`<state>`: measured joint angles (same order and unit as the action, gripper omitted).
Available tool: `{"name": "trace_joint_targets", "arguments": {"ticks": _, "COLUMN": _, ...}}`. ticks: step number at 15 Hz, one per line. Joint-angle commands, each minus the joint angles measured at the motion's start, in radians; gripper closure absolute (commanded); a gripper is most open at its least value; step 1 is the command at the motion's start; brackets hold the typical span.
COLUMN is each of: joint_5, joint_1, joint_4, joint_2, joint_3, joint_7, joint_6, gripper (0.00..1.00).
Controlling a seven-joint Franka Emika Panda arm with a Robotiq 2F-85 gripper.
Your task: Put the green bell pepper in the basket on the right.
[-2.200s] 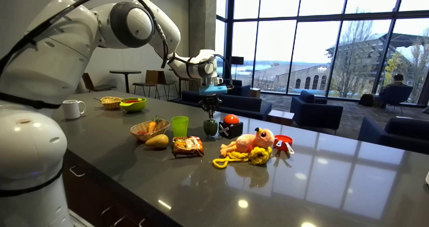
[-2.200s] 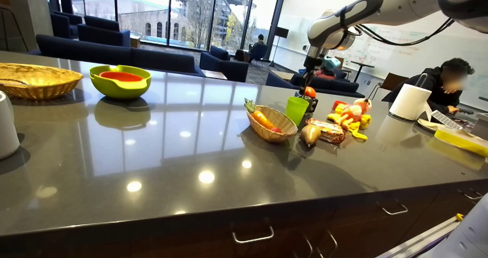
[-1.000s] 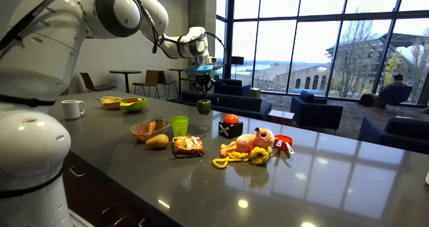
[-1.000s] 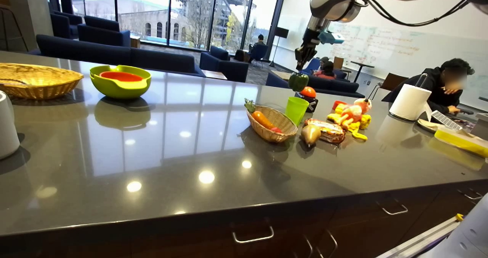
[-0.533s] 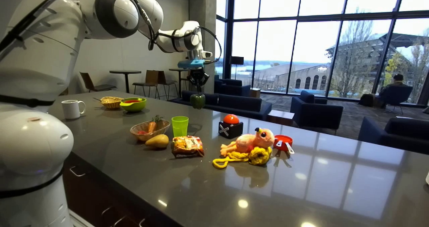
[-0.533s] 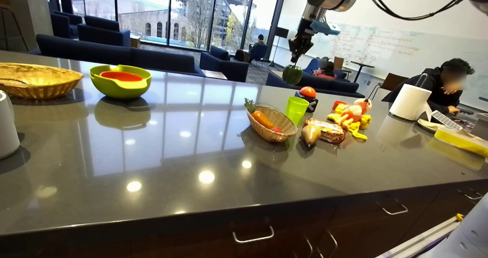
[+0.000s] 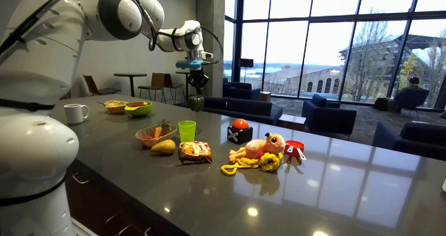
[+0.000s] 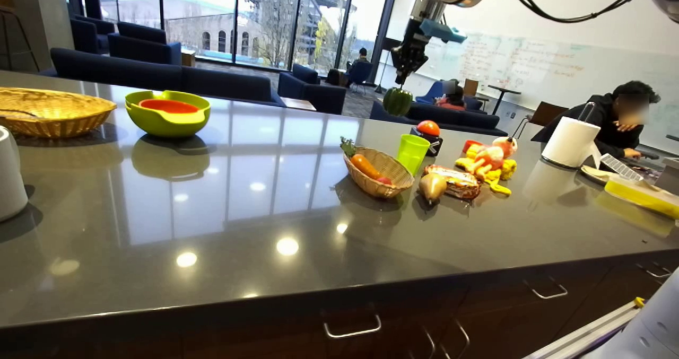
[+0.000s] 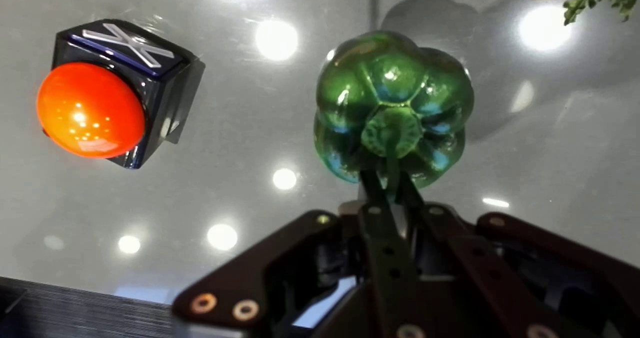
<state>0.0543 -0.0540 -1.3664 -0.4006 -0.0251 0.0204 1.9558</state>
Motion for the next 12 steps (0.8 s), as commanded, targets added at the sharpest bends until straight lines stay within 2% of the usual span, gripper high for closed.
{"name": "trace_joint_targets", "arguments": {"ticks": 1, "joint_5": -0.022, "joint_1": -0.017, "joint_4": -0.021, "joint_2": 0.022, "joint_3": -0.007, "joint_7": 0.063, "joint_6": -0.009, "gripper": 0.98}}
{"name": "trace_joint_targets", "arguments": {"ticks": 7, "joint_5": -0.020, "joint_1": -0.053, "joint_4": -0.153, "joint_2": 0.082, "joint_3": -0.014, "joint_7": 0.148, "joint_6": 0.088, "gripper": 0.98}}
{"name": "trace_joint_targets", "arguments": {"ticks": 12, "joint_5": -0.014, "joint_1": -0.085, "joint_4": -0.322, "joint_2": 0.183, "joint_3": -0.028, "joint_7": 0.212, "joint_6": 0.151, "gripper": 0.98}}
